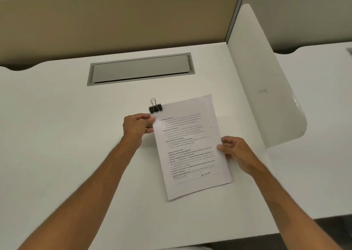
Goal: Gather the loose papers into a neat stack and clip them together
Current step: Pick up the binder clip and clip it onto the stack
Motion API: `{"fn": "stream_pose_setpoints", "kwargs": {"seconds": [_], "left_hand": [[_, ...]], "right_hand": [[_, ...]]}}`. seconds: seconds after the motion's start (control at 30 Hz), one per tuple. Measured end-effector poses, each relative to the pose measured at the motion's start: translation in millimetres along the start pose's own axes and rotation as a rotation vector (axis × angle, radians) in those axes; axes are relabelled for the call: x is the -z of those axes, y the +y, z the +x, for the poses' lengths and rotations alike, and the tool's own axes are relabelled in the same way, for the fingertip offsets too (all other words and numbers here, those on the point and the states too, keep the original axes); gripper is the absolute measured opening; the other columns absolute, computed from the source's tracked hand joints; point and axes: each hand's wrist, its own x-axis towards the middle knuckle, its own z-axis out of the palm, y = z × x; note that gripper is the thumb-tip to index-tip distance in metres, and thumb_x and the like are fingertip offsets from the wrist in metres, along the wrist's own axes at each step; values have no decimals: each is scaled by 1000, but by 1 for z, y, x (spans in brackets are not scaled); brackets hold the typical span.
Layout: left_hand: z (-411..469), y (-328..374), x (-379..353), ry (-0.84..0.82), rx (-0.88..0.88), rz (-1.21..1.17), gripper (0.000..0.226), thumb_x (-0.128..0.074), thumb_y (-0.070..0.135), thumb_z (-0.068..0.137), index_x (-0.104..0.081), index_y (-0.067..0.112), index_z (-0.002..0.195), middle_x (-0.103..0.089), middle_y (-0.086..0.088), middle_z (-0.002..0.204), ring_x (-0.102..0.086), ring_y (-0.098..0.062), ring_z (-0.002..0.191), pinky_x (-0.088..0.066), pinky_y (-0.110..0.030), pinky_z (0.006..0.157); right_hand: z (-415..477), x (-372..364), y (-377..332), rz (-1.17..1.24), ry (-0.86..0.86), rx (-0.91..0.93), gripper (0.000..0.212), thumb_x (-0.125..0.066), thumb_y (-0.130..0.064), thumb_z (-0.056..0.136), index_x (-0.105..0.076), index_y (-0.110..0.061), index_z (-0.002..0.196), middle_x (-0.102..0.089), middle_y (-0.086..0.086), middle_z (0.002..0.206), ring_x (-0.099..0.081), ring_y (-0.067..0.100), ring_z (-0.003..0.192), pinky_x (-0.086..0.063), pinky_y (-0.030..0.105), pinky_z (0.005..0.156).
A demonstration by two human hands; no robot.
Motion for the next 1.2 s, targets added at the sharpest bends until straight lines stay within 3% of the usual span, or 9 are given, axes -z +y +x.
{"fn": "stream_pose_setpoints", "kwargs": {"seconds": [0.23, 0.37, 0.5, 0.6, 0.73, 0.83, 0.97, 1.2], "left_hand": [[0, 11, -18, -114, 40, -138, 8, -76, 7, 86, -74, 6, 93, -75, -8, 88, -71, -17, 70, -61, -22, 63], [-13, -5, -33, -291, 68, -22, 14, -67, 6, 92, -74, -1, 102, -78, -14, 96, -76, -24, 79, -63, -29, 71], [-25, -26, -54, -413, 115, 9, 17, -71, 3, 88, -74, -1, 105, -78, -15, 100, -75, -25, 87, -63, -31, 76], [-20, -26, -78, -338, 100, -5, 16, -76, -1, 83, -73, -1, 99, -78, -15, 95, -75, -25, 80, -63, -31, 71], [-9, -20, -108, -261, 45, 25, 12, -78, -3, 80, -73, 1, 90, -77, -15, 91, -76, -24, 72, -61, -29, 62], [-5, -14, -128, -235, 20, 73, 12, -78, -4, 79, -73, 0, 90, -76, -14, 89, -76, -26, 68, -63, -31, 62], [-1, -13, -145, -213, 45, 75, 10, -76, -7, 81, -72, 1, 85, -75, -14, 87, -77, -27, 68, -62, -29, 58], [5, -21, -152, -171, 85, 109, 12, -78, -6, 79, -71, -2, 88, -76, -16, 88, -77, -29, 71, -64, -41, 65]], "right_hand": [[-7, 15, -11, -38, 164, 63, 13, -65, 3, 89, -74, 0, 98, -78, 19, 92, -73, 29, 82, -55, 46, 82], [0, 34, -22, -17, 274, 64, 14, -67, 4, 87, -72, 3, 100, -76, 23, 96, -72, 29, 82, -55, 52, 86], [10, 53, -31, -34, 367, 60, 16, -68, 3, 86, -71, 3, 102, -76, 24, 97, -71, 28, 82, -56, 52, 84], [19, 62, -36, -146, 448, 81, 13, -69, -2, 86, -75, -6, 97, -78, 12, 88, -70, 22, 75, -53, 35, 74], [35, 60, -48, -462, 661, 92, 13, -69, -8, 88, -77, -9, 97, -72, 1, 85, -67, 22, 81, -47, 25, 77], [46, 50, -56, -700, 800, 89, 11, -62, -3, 91, -72, -4, 88, -67, 4, 80, -57, 23, 72, -42, 25, 68], [60, 43, -57, -784, 885, 63, 15, -56, 6, 90, -65, -2, 82, -63, 7, 80, -53, 23, 68, -38, 25, 56], [70, 46, -47, -856, 891, 1, 23, -57, 2, 94, -65, -3, 114, -68, 14, 111, -66, 31, 95, -41, 29, 69]]}}
